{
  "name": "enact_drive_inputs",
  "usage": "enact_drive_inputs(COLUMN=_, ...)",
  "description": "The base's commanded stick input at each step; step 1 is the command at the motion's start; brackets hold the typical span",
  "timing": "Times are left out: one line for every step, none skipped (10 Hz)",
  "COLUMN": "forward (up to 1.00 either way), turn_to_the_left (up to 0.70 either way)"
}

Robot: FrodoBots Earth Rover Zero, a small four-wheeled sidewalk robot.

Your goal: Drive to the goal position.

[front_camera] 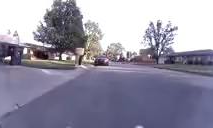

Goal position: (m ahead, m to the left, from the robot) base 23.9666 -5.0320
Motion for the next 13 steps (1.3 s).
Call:
enact_drive_inputs(forward=1.00, turn_to_the_left=0.00)
enact_drive_inputs(forward=1.00, turn_to_the_left=0.00)
enact_drive_inputs(forward=1.00, turn_to_the_left=0.00)
enact_drive_inputs(forward=1.00, turn_to_the_left=0.00)
enact_drive_inputs(forward=1.00, turn_to_the_left=0.00)
enact_drive_inputs(forward=1.00, turn_to_the_left=-0.01)
enact_drive_inputs(forward=1.00, turn_to_the_left=-0.02)
enact_drive_inputs(forward=1.00, turn_to_the_left=-0.02)
enact_drive_inputs(forward=1.00, turn_to_the_left=0.00)
enact_drive_inputs(forward=1.00, turn_to_the_left=0.00)
enact_drive_inputs(forward=1.00, turn_to_the_left=0.00)
enact_drive_inputs(forward=1.00, turn_to_the_left=0.00)
enact_drive_inputs(forward=1.00, turn_to_the_left=-0.02)
